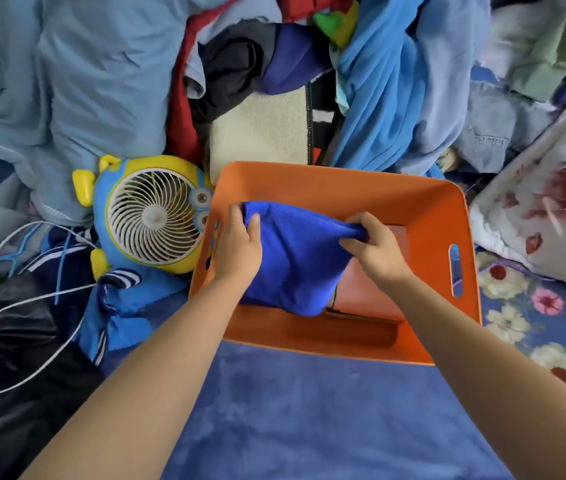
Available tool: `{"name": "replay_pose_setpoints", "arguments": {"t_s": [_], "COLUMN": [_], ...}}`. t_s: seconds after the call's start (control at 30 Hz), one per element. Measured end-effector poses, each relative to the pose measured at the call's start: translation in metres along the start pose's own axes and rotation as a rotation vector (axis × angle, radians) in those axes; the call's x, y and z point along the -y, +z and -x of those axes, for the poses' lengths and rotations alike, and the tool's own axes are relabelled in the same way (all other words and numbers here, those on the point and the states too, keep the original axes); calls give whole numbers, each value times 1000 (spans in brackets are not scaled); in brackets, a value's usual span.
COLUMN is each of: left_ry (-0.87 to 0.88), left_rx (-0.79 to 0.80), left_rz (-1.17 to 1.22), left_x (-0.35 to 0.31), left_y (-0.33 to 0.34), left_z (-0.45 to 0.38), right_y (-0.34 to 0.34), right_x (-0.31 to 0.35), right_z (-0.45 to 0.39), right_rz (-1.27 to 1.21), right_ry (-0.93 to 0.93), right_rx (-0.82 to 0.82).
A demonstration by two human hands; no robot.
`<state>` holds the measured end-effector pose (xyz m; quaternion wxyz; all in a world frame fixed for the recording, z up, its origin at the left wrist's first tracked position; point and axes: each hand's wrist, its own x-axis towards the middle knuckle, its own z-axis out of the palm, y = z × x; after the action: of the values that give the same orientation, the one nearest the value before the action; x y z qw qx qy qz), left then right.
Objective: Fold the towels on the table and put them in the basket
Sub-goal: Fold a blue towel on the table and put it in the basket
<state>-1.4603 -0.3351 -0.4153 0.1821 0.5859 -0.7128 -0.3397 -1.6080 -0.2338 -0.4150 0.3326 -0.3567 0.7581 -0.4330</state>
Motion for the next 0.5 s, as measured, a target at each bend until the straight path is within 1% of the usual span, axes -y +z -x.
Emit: {"name": "replay_pose_setpoints", "arguments": {"t_s": [0.13, 0.23, 0.37, 0.5], "left_ry": [-78, -155, -216, -237], "left_rx": [31, 53, 57, 20], "left_rz": [-200, -280, -290, -289], "left_x": [26, 42, 55, 63], "left_y": [41, 67, 85, 99], "left_z": [-31, -56, -75, -90], "right_y": [23, 40, 56, 64], "right_x": [-36, -56, -74, -91], "right_z": [-41, -72, -91, -102], "right_rz": [-54, 5, 72, 8], "right_ry": [161, 193, 209, 260], "right_rx": [5, -8, -58, -166]}}
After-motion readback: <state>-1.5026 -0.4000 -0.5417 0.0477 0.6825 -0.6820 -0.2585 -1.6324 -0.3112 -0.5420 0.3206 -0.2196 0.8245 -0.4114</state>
